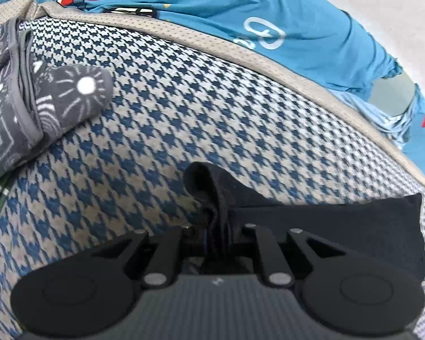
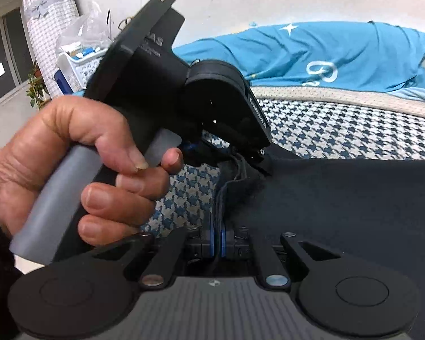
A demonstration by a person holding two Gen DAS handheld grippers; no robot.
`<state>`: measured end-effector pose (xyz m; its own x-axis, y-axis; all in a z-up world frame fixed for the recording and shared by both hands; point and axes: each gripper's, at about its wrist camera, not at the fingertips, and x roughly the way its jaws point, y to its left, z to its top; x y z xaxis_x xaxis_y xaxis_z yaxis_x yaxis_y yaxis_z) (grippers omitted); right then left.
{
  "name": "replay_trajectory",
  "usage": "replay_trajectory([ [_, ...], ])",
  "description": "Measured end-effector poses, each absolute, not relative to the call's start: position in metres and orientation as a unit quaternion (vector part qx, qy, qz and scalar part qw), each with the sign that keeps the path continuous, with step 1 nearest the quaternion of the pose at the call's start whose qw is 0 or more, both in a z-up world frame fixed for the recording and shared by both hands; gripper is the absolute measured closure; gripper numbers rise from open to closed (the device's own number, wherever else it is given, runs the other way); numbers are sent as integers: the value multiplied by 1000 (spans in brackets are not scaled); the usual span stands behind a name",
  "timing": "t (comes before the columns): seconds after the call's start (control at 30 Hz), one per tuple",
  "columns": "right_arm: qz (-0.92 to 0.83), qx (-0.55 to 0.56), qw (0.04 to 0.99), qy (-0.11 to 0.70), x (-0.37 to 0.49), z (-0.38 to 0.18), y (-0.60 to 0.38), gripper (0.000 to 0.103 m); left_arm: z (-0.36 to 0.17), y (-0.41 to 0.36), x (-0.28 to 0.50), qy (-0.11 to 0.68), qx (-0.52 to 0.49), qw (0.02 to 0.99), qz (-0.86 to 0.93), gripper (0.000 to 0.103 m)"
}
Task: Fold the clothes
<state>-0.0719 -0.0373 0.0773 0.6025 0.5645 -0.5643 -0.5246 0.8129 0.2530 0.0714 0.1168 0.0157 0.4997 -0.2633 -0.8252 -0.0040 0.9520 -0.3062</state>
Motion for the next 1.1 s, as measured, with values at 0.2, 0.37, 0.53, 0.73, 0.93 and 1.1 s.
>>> replay_trajectory([
  [0.2, 321, 44, 876, 357, -61, 68, -35, 86, 12, 126, 74, 486, -106, 867, -17, 77],
  [0.37, 356, 50, 870, 337, -75, 82, -44, 61, 23, 134, 71, 452, -80, 887, 39, 65],
  [0.53, 353, 30, 877, 325, -91, 91, -54, 61, 38, 138, 61, 429, -78, 899, 44, 64],
  [0.73, 325, 12, 883, 337, -98, 87, -68, 61, 45, 117, 42, 433, -75, 898, -28, 58],
  [0.93, 295, 8, 890, 347, -100, 84, -86, 61, 33, 90, 26, 456, -69, 885, -67, 58],
  [1.1, 279, 4, 895, 349, -103, 82, -96, 61, 24, 78, 12, 472, -72, 874, -91, 53],
])
